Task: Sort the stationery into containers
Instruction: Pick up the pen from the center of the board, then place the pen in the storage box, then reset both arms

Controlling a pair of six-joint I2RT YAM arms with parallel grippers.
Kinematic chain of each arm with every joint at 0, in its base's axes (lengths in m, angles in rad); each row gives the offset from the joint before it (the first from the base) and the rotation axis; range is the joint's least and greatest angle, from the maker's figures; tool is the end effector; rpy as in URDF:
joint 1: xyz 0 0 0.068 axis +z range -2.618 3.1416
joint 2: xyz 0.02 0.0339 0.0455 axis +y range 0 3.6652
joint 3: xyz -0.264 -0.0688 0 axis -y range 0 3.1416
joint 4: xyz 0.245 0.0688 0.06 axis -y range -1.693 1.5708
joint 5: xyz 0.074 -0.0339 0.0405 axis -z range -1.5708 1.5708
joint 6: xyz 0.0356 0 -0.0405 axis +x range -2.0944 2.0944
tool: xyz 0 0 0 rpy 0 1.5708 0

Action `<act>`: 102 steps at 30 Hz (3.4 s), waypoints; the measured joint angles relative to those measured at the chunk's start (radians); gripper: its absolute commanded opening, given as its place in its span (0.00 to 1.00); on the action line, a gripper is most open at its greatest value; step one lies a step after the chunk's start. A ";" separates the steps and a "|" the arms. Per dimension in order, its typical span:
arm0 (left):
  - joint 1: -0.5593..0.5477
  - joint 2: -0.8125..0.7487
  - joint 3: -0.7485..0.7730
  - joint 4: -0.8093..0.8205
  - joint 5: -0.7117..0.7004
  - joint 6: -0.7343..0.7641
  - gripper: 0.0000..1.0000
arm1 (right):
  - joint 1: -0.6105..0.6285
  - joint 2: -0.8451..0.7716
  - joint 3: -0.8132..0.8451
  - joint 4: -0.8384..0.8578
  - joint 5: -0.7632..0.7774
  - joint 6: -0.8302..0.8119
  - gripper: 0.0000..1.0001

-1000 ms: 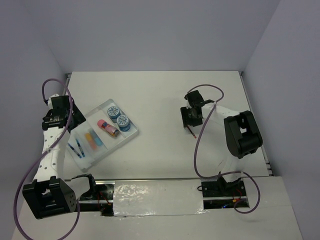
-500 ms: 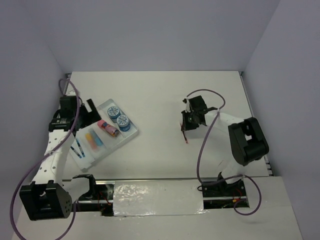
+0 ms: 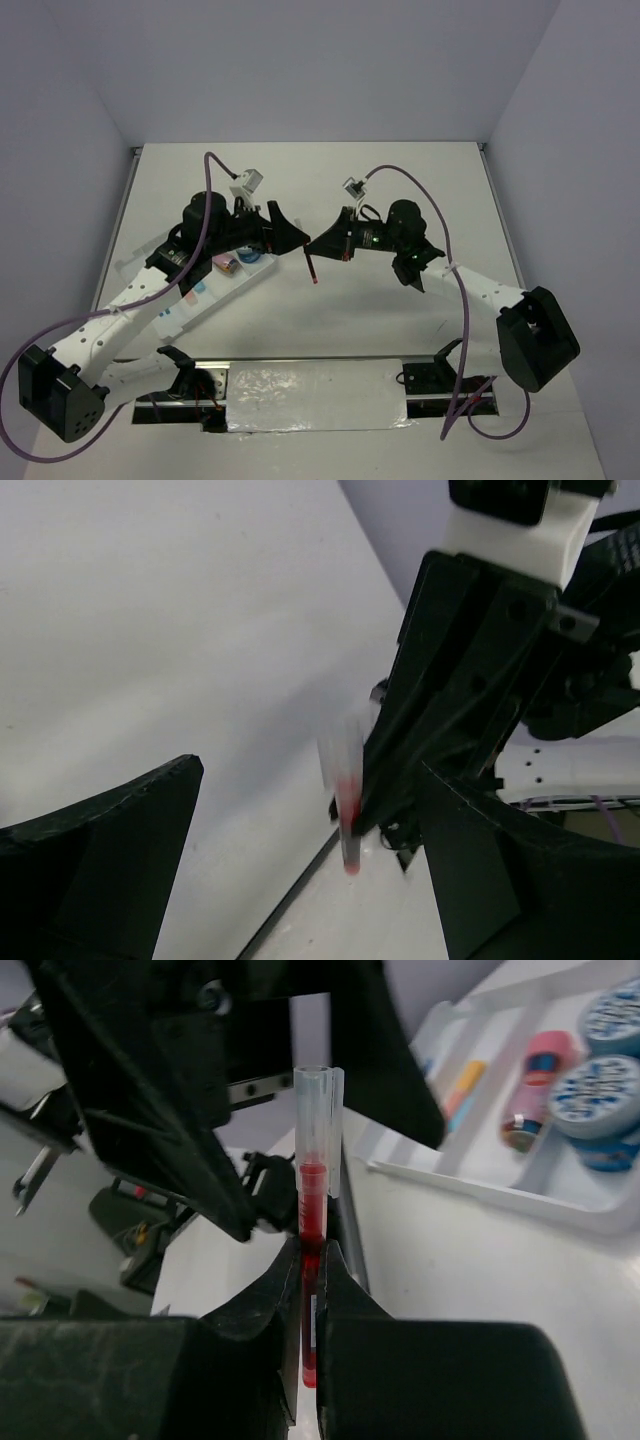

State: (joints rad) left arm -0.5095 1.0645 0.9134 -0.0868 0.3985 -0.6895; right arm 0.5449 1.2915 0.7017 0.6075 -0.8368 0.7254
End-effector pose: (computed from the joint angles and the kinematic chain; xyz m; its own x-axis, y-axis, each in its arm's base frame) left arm 0.2089 -0.1325 0.3416 -0.6541 -0.3061 -0.6917 0.4700 0.5520 -0.6888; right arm 0.2275 0.1688 0.2826 -0.6402 0.1316 -0.7568 -0.7449 0.1346 0.6535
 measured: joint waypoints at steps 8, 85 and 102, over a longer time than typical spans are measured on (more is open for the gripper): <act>-0.013 -0.006 -0.024 0.111 0.036 -0.063 0.36 | 0.084 -0.005 0.038 0.054 -0.030 0.055 0.03; 0.539 -0.799 0.227 -1.048 -0.552 0.224 0.99 | -0.087 -1.017 0.818 -1.722 0.905 -0.538 1.00; 0.465 -0.798 0.290 -1.043 -0.548 0.269 0.99 | -0.087 -1.061 0.760 -1.836 0.975 -0.540 1.00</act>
State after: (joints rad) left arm -0.0444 0.2668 1.2030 -1.1301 -0.1497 -0.4202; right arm 0.4580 0.2306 1.4616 -1.2285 0.1387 0.1852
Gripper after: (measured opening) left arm 0.993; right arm 0.997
